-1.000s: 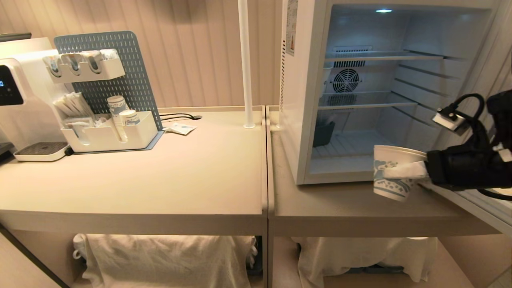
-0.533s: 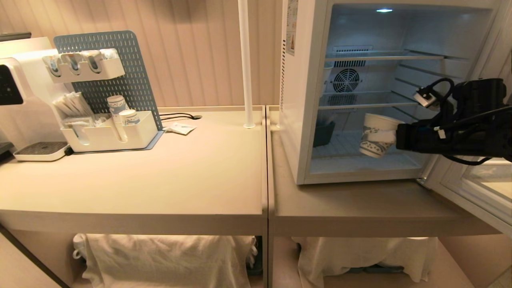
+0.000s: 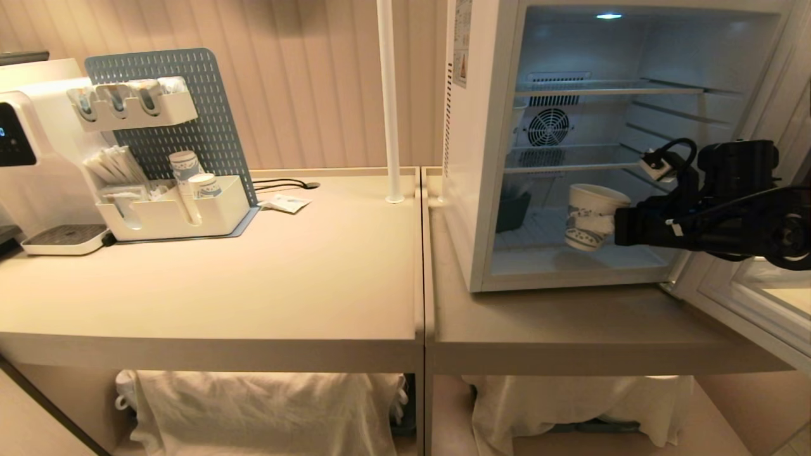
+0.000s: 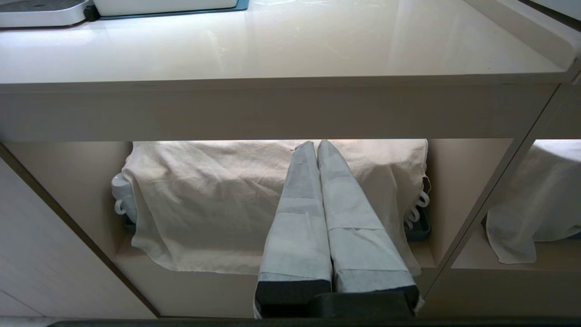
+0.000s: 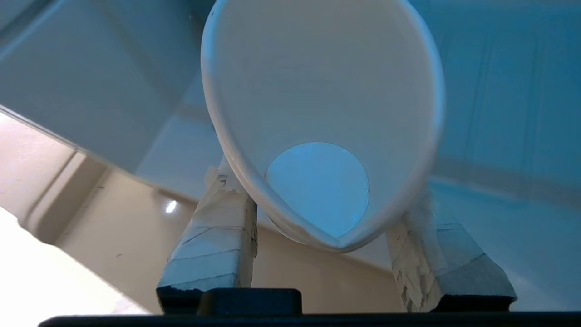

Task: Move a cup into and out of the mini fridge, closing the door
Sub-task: Put the paper cup in the freezer

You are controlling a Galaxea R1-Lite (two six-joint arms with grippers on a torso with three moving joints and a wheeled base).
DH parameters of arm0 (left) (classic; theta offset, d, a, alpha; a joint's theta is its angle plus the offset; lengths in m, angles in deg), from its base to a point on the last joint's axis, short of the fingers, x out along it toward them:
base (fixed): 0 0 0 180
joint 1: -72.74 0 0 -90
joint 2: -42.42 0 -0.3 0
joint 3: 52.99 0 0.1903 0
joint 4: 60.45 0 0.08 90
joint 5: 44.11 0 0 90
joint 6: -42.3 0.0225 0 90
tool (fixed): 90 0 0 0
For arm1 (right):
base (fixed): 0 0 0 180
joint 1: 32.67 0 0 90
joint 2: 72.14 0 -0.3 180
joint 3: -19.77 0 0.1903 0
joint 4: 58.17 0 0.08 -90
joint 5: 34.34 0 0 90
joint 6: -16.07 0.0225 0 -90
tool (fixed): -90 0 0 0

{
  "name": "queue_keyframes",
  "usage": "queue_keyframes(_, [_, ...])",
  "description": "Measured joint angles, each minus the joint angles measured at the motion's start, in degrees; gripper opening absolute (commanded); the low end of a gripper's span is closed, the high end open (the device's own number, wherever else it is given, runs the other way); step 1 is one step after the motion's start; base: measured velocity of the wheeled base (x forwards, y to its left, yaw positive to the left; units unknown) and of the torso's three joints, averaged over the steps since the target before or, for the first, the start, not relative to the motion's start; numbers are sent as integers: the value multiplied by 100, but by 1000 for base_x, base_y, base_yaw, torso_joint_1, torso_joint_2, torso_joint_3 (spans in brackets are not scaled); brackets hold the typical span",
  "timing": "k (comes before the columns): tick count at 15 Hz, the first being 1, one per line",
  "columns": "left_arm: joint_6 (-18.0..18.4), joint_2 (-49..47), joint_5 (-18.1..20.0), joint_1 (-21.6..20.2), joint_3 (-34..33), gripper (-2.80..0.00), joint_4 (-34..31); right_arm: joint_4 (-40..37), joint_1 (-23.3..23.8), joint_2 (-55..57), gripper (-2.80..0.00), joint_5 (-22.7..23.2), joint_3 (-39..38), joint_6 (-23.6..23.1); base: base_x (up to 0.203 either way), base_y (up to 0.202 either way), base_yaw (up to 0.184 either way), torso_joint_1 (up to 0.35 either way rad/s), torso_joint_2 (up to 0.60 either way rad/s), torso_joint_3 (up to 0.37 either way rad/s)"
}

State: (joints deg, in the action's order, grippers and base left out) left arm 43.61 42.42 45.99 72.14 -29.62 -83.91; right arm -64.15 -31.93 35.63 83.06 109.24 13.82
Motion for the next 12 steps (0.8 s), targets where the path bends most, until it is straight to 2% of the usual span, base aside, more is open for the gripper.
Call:
queue_keyframes(4, [0, 0, 0, 0, 0, -280, 0, 490, -12, 227, -280, -195, -59, -303, 0, 0, 0, 0, 0, 0])
queue_keyframes(6, [0, 0, -2, 0, 0, -280, 0, 650, -26, 348, -280, -371, -56, -324, 0, 0, 0, 0, 0, 0])
queue_keyframes(9, [-1, 0, 0, 0, 0, -280, 2, 1091, -33, 513, -280, -400, -42, -334, 0, 0, 0, 0, 0, 0])
queue_keyframes(12, [0, 0, 0, 0, 0, -280, 0, 1162, -72, 624, -280, -492, -48, -326, 0, 0, 0, 0, 0, 0])
